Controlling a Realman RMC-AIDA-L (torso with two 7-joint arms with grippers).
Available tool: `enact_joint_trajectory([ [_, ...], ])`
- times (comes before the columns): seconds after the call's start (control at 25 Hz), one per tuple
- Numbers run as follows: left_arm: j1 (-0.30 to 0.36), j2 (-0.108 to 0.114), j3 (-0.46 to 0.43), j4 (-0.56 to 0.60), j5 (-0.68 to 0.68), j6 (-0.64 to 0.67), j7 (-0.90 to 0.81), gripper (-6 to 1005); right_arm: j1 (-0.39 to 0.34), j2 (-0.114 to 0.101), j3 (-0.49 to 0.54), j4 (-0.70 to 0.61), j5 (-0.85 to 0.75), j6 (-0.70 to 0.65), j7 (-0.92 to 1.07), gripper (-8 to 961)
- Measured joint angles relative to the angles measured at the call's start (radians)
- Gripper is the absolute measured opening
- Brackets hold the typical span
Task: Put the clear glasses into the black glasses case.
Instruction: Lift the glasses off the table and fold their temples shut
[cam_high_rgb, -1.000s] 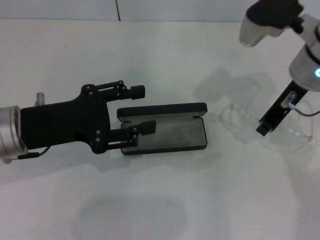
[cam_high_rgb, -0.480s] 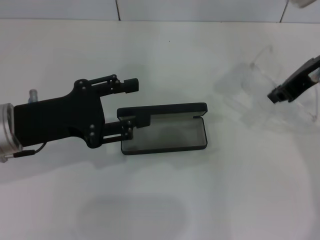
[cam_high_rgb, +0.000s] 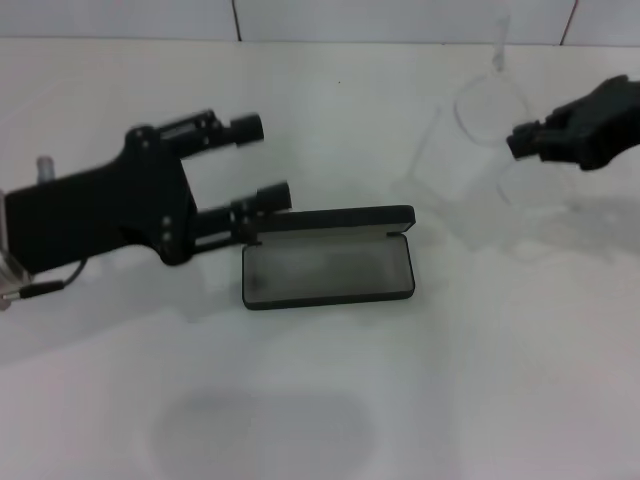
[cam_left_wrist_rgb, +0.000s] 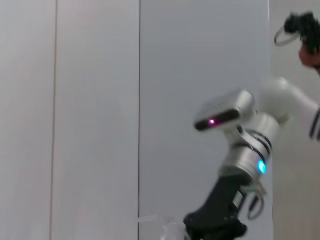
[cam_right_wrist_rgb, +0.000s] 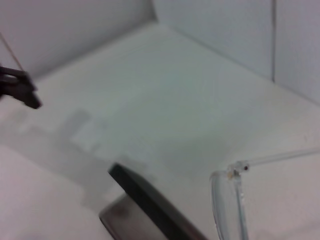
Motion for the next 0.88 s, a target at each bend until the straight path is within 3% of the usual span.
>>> enact_joint_trajectory([
  [0.28,-0.013,0.001,0.005,0.019,-0.106,0.013,-0.007,649,-0.120,-0.001,0.043,0.132,0.314,0.006,-0.273,83],
  [0.52,-0.054,-0.001,0.007,0.027,-0.205,0.013,-0.010,640,-0.120,0.001,0.025,0.309,0.413,-0.052,-0.410,83],
  [0.72,-0.115,0.002,0.062,0.057,-0.195,0.005,-0.014,447,-0.103,0.004,-0.051,0.395,0.465,-0.068,-0.501,84],
  [0.84,-0.148,-0.005,0.092,0.061,-0.200,-0.022,-0.013,213,-0.091,0.006,-0.096,0.412,0.489,-0.084,-0.557,84],
  [0.88,-0.158,-0.005,0.100,0.057,-0.204,-0.029,-0.012,198,-0.089,0.006,-0.110,0.415,0.495,-0.088,-0.571,84],
])
